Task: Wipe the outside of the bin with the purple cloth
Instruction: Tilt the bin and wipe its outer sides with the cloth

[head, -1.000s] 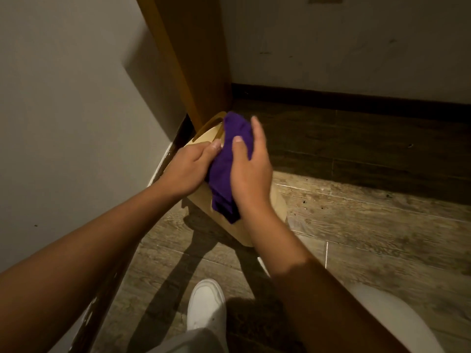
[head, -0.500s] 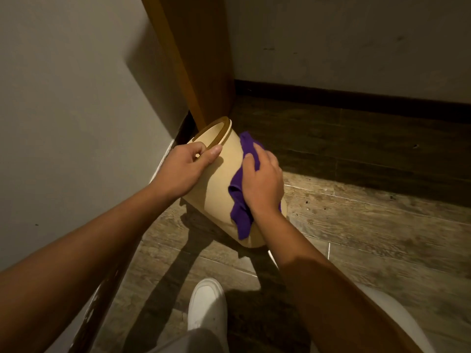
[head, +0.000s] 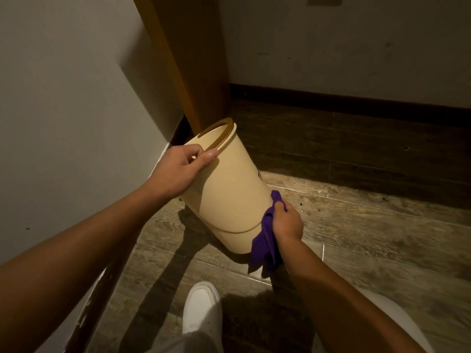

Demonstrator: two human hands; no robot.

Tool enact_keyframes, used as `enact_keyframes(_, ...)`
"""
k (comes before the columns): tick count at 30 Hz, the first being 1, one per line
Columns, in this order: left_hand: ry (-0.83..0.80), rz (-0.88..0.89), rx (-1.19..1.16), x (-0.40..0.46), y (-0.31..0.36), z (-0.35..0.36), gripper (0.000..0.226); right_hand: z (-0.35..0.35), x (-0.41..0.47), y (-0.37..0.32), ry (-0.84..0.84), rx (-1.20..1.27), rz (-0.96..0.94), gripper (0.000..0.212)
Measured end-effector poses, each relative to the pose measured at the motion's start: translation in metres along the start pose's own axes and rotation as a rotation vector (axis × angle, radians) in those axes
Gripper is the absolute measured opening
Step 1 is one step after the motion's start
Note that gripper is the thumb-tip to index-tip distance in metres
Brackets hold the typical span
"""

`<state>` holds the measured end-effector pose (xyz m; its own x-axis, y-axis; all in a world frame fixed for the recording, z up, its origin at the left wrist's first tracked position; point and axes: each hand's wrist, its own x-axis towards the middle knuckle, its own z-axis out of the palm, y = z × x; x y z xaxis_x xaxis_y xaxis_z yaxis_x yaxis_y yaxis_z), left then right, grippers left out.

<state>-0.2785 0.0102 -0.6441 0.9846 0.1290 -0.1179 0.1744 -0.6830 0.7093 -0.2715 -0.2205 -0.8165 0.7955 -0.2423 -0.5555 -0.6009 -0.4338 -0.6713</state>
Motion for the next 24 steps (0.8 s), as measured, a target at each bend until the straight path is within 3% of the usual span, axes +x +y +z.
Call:
enact_keyframes(3, -0.011, 0.024, 0.025, 0.002, -0.003, 0.001, 0.039, -0.008, 0.003, 0.004, -0.019, -0.132, 0.039, 0.040)
enact_keyframes(5, -0.028, 0.057, 0.048, 0.002, -0.003, 0.002, 0.039, -0.017, -0.003, -0.001, 0.060, -0.130, 0.040, 0.040)
enact_keyframes(8, -0.024, 0.084, 0.085, 0.003, -0.005, 0.002, 0.045, -0.029, -0.013, -0.035, 0.196, 0.124, -0.187, 0.044)
enact_keyframes(10, -0.023, 0.113, 0.126, 0.004, -0.004, 0.004, 0.053, -0.033, -0.016, -0.069, 0.146, 0.264, -0.380, 0.047)
enact_keyframes(12, -0.032, 0.135, 0.143, 0.004, 0.001, 0.007, 0.057, -0.029, -0.020, -0.099, 0.042, 0.322, -0.447, 0.045)
enact_keyframes(14, -0.025, 0.148, 0.154, 0.005, 0.003, 0.009, 0.054, -0.020, -0.031, -0.112, 0.017, 0.311, -0.479, 0.043)
enact_keyframes(20, 0.061, 0.164, 0.193, 0.007, 0.002, 0.013, 0.047, 0.012, -0.076, -0.109, 0.199, 0.337, -0.687, 0.036)
enact_keyframes(24, 0.061, 0.140, 0.131, 0.009, 0.003, 0.010, 0.051, 0.020, -0.094, -0.090, 0.224, 0.201, -0.852, 0.033)
